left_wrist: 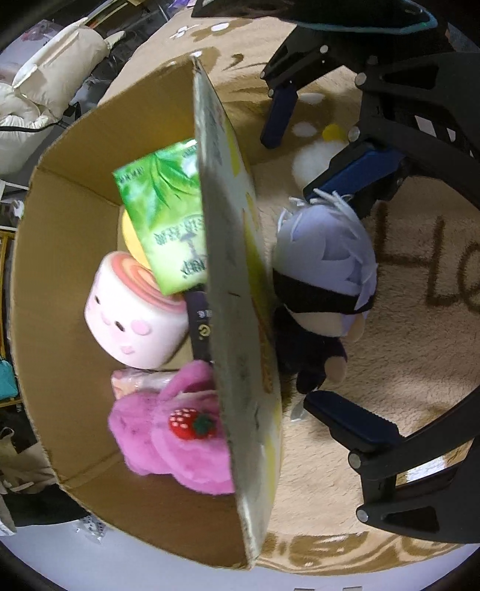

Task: Organize soft objects
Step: 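Grasp the purple-haired doll with the left tool while the right tool grasps the white pompom chick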

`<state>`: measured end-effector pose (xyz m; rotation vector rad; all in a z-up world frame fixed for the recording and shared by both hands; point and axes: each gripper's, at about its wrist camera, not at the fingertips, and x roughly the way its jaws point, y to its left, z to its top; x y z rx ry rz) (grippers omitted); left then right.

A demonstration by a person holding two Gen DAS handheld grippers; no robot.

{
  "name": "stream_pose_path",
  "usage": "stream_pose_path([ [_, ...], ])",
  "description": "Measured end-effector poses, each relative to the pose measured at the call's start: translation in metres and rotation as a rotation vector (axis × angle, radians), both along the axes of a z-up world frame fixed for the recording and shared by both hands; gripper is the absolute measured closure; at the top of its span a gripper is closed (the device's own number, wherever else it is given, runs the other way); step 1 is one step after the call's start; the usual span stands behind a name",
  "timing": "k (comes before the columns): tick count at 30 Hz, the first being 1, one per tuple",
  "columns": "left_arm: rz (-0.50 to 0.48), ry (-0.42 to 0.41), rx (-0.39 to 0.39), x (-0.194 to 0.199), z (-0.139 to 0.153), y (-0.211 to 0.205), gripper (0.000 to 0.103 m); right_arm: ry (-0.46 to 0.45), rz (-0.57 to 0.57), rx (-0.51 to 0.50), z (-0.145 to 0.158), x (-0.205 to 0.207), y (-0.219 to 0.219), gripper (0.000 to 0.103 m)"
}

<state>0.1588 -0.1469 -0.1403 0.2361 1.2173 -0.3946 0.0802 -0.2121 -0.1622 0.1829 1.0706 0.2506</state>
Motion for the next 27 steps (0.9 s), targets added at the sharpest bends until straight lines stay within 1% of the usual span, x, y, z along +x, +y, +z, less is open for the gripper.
stream_pose_path([
  [4,0.019,0.014,0.014,0.005,-0.007,0.003,0.002,0.003,-0.006,0.006,-0.001,0.001,-0.002,0.005],
  [15,0.031,0.042,0.029,0.010,-0.017,0.014,0.002,-0.011,0.024,-0.041,-0.003,0.000,0.010,0.005],
  [18,0.034,0.055,0.030,0.012,-0.018,0.016,0.003,-0.015,0.037,-0.055,-0.006,0.000,0.014,0.008],
  [21,0.040,0.073,0.019,0.016,-0.019,0.021,0.005,-0.022,0.060,-0.053,-0.004,0.000,0.017,0.017],
  [22,0.042,0.080,0.015,0.016,-0.020,0.021,0.006,-0.022,0.071,-0.045,-0.004,0.000,0.018,0.023],
  [23,0.044,0.084,0.011,0.017,-0.026,0.031,0.006,-0.021,0.079,-0.038,-0.004,0.000,0.020,0.027],
  [24,0.047,0.090,0.007,0.017,-0.027,0.033,0.008,-0.021,0.087,-0.034,-0.004,0.000,0.021,0.030],
  [26,0.048,0.100,-0.002,0.017,-0.027,0.039,0.011,-0.015,0.111,-0.006,-0.005,0.001,0.023,0.048],
  [27,0.047,0.105,-0.007,0.016,-0.025,0.043,0.013,-0.013,0.118,0.006,-0.005,0.001,0.024,0.051],
])
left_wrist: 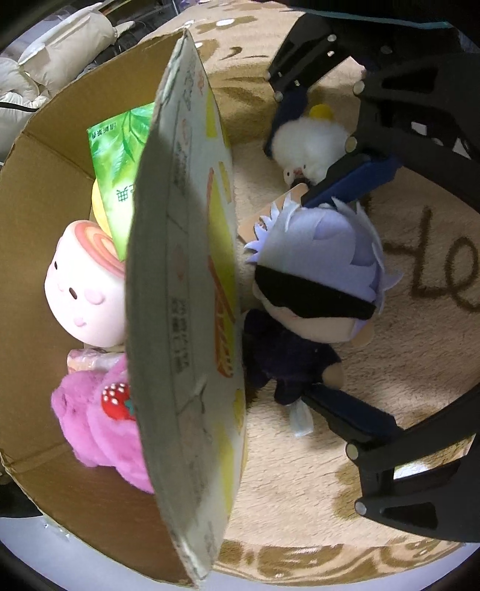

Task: Organize soft objects
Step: 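Grasp the purple-haired doll with the left tool while the right tool grasps the white pompom chick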

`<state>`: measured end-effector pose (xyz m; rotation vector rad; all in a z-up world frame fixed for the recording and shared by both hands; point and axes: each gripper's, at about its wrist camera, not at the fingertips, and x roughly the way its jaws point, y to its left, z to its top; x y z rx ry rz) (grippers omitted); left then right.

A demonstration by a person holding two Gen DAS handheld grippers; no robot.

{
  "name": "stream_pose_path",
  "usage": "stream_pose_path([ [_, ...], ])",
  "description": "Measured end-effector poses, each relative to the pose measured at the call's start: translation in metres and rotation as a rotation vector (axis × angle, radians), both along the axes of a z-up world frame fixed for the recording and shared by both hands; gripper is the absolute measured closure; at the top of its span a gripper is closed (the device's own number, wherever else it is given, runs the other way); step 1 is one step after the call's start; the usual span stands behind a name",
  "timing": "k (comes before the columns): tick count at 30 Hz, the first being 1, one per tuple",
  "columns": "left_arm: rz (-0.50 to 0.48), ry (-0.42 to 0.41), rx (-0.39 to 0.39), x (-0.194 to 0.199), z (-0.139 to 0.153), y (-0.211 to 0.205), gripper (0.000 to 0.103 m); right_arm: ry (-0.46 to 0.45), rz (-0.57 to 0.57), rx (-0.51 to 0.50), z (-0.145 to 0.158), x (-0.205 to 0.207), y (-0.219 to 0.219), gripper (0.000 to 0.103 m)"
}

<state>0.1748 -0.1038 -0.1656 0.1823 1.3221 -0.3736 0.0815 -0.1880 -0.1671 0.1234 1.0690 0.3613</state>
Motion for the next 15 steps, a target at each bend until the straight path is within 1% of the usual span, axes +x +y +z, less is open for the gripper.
stream_pose_path([
  [1,0.000,0.003,-0.003,-0.001,0.000,0.001,0.014,-0.001,0.013,0.006,0.001,0.000,0.002,0.058],
  [2,0.000,0.007,-0.007,-0.002,0.001,0.004,0.015,-0.006,0.020,0.002,0.001,0.000,0.005,0.060],
  [4,0.003,0.011,-0.015,-0.006,0.002,0.005,0.018,-0.016,0.031,-0.018,0.001,-0.001,0.011,0.062],
  [10,0.018,0.021,-0.041,-0.017,0.004,0.027,0.021,-0.017,0.019,-0.020,0.000,-0.002,0.014,0.064],
  [15,0.023,-0.008,-0.035,-0.026,0.003,0.038,0.021,-0.013,-0.027,-0.027,0.002,-0.004,0.002,0.064],
])
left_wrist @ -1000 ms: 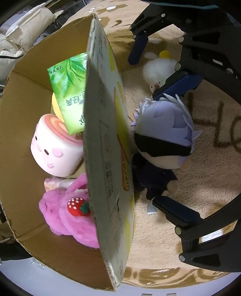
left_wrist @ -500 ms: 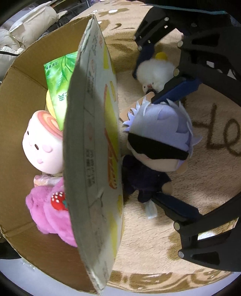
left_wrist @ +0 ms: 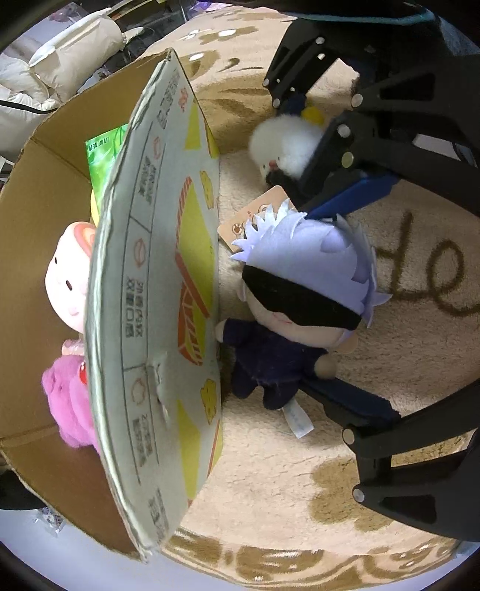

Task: Organize soft objects
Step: 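Lift the doll over the box with the left tool while the right tool carries the chick there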

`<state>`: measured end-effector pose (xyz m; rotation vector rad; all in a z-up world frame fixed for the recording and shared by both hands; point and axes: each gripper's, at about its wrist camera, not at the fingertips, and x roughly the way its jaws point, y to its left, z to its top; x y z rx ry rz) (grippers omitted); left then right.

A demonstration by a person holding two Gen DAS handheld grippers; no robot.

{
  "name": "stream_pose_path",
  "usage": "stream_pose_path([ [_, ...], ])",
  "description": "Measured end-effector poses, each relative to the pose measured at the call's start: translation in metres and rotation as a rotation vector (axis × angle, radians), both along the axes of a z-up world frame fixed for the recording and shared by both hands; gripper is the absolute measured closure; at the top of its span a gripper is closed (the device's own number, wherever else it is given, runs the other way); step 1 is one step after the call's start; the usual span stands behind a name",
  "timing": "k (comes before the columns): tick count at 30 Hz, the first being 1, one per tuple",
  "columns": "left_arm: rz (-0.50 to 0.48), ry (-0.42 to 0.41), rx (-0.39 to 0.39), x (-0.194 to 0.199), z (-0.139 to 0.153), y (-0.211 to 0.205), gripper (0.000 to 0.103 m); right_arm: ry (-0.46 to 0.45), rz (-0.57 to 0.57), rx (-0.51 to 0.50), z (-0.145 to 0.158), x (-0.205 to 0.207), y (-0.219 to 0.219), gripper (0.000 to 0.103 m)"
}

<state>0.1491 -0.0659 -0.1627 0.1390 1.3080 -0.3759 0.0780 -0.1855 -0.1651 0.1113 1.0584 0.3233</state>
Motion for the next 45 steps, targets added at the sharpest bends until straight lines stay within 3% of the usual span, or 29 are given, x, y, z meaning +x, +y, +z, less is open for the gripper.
stream_pose_path([
  [5,0.017,-0.023,-0.009,-0.011,-0.001,0.015,0.021,-0.004,-0.075,0.013,0.004,0.000,-0.016,0.065],
  [15,0.014,-0.119,0.062,-0.056,0.015,0.027,0.023,-0.070,-0.139,0.035,0.026,-0.016,-0.034,0.065],
  [24,0.067,-0.224,0.057,-0.087,0.049,0.046,0.023,-0.163,-0.157,0.031,0.059,-0.038,-0.038,0.065],
  [30,0.116,-0.295,0.042,-0.099,0.080,0.033,0.023,-0.224,-0.174,0.029,0.077,-0.051,-0.041,0.065],
  [45,0.112,-0.507,0.032,-0.128,0.132,0.029,0.023,-0.382,-0.227,0.040,0.133,-0.073,-0.065,0.065],
])
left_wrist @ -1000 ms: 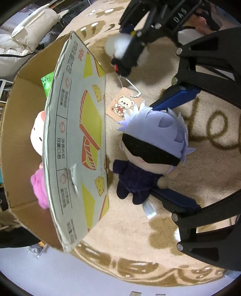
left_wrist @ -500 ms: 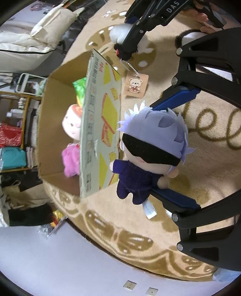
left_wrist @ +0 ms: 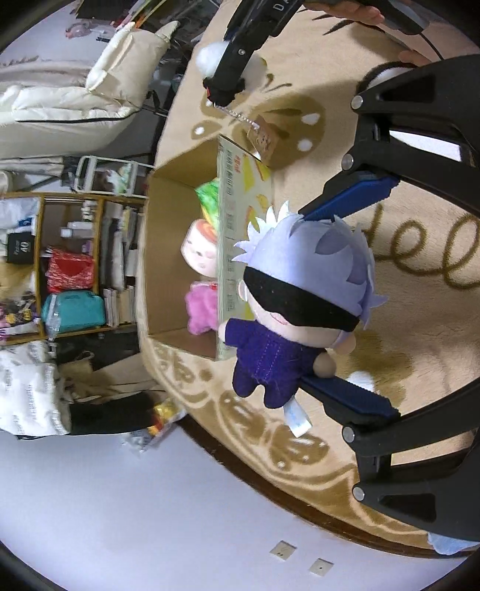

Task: Organize soft objects
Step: 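Lift the doll over the box with the left tool while the right tool carries the chick there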

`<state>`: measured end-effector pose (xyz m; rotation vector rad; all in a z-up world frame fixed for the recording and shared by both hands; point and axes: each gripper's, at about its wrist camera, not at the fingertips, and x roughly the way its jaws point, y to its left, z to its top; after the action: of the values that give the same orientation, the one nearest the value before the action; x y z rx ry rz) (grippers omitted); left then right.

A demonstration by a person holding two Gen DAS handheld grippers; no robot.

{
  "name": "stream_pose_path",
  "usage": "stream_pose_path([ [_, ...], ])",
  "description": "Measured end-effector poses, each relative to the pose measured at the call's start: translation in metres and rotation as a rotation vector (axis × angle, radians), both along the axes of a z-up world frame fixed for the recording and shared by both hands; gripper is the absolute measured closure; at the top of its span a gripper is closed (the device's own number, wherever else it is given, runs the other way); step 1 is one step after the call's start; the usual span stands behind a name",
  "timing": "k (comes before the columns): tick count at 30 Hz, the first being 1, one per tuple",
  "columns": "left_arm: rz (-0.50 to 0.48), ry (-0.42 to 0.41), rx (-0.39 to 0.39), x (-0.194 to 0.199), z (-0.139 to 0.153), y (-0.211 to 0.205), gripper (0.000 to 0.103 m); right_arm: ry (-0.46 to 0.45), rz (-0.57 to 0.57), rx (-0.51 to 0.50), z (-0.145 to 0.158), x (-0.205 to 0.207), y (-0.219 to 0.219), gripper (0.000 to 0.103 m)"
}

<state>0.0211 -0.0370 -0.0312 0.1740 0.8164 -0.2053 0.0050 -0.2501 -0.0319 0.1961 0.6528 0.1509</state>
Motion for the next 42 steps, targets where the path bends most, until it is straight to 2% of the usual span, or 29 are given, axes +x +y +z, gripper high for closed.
stream_pose_path([
  [5,0.020,-0.068,0.016,-0.009,0.026,-0.004,0.023,-0.022,-0.034,0.028,0.018,-0.004,-0.004,0.065],
  [13,0.013,-0.104,-0.028,-0.002,0.056,-0.005,0.023,-0.131,-0.040,0.027,0.049,-0.009,-0.003,0.065],
  [21,0.016,-0.133,0.000,0.029,0.061,-0.008,0.022,-0.148,-0.023,0.000,0.056,0.012,0.002,0.065],
  [24,0.005,-0.121,-0.012,0.043,0.062,-0.009,0.022,-0.146,-0.012,-0.004,0.056,0.018,0.000,0.065],
  [27,-0.003,-0.118,0.014,0.055,0.062,-0.012,0.022,-0.132,0.008,-0.001,0.057,0.032,0.001,0.065],
  [30,0.001,-0.133,0.046,0.067,0.063,-0.016,0.022,-0.131,0.033,-0.019,0.060,0.044,0.005,0.065],
  [34,-0.006,-0.134,0.039,0.084,0.065,-0.018,0.022,-0.148,0.042,-0.059,0.063,0.058,0.014,0.064],
  [42,-0.024,-0.123,0.041,0.119,0.047,-0.020,0.022,-0.105,0.055,-0.039,0.048,0.088,0.024,0.064],
])
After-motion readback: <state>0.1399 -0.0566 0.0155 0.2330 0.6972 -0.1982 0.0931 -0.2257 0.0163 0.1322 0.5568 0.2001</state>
